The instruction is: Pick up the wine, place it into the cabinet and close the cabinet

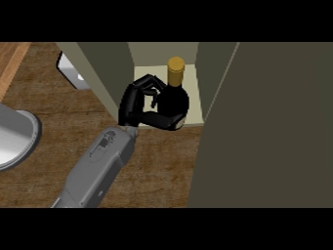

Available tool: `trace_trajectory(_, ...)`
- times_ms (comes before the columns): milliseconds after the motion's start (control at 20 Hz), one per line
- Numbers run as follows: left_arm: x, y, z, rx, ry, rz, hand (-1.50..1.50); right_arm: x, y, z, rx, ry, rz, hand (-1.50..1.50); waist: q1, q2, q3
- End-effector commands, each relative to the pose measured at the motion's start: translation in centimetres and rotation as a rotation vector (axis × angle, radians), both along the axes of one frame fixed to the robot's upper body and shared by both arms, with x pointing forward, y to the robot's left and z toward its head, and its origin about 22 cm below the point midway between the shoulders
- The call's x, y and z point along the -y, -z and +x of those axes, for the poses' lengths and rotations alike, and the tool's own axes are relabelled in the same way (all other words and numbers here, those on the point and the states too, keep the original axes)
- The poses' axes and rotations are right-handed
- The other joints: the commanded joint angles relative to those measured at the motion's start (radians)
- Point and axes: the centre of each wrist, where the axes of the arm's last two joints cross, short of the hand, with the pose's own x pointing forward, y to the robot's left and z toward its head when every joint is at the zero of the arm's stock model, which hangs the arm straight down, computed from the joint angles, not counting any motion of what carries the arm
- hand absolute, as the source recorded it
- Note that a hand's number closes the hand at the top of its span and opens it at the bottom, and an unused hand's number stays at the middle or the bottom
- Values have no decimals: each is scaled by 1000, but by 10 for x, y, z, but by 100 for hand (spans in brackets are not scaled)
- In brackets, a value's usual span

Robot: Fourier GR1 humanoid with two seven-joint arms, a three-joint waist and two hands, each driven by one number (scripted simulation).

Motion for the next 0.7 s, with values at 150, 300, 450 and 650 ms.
trace_trajectory(150, 6, 1, 19, -42, -39, 14, 150, 7, -38, -37, -1, -73, 108, -150, -11, 1, 0)
trace_trajectory(300, 10, 7, 23, -42, -38, 91, 150, 4, -30, -22, 17, -58, 115, -150, -14, 8, -1)
trace_trajectory(450, 19, -12, 36, -65, -92, 162, 150, 4, -25, -28, 4, -68, 114, -150, -19, 2, 1)
trace_trajectory(650, 8, 6, 34, -116, -119, 127, 150, 11, -25, -20, 9, -76, 110, -150, -39, 14, 1)
